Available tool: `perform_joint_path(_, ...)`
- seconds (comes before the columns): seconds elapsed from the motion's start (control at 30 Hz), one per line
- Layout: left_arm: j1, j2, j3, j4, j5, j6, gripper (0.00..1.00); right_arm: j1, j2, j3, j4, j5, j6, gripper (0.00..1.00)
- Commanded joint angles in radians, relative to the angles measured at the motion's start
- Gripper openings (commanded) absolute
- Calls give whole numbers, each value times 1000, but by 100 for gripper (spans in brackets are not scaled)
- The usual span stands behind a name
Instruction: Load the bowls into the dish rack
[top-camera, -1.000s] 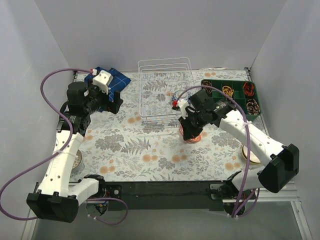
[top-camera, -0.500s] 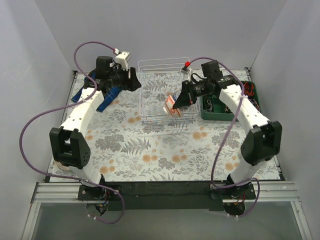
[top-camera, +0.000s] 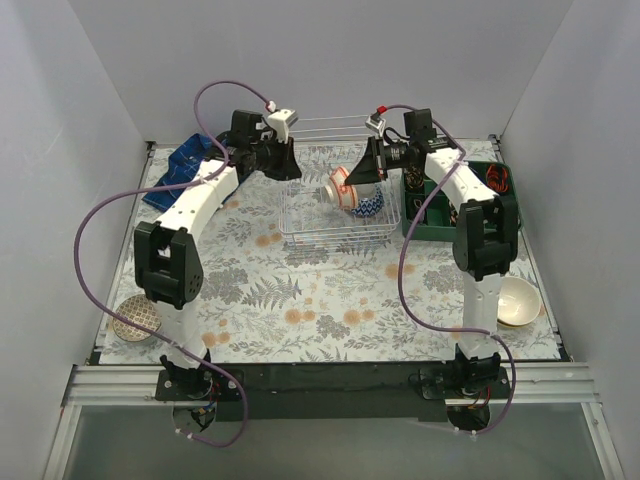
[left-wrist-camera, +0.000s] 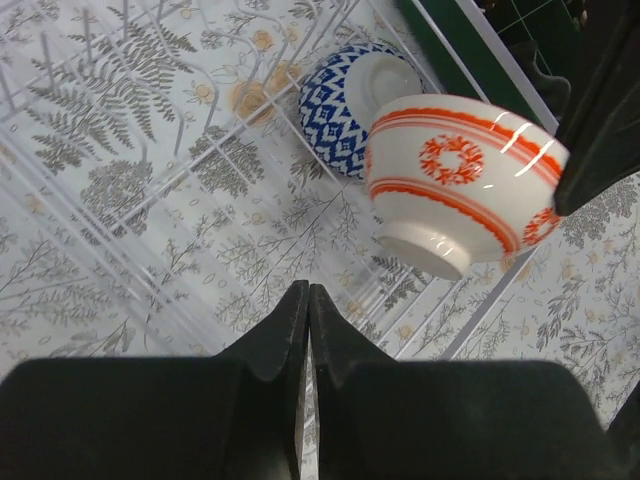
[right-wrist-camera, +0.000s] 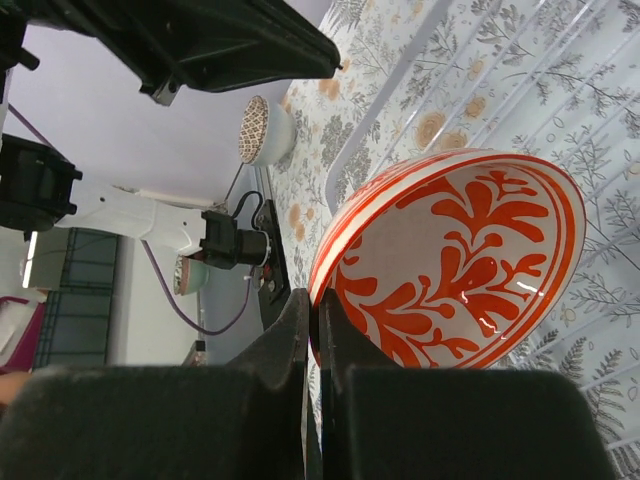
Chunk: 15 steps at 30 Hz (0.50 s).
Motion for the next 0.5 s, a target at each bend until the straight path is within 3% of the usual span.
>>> perform_joint_path(0.0, -25, 78, 81, 0, 10, -1, 0, -23, 40, 55, 59, -25, 37, 1)
perform_joint_path(0.47, -36, 180, 75, 36, 87, -2, 0, -25, 174, 103, 194, -23, 149, 1)
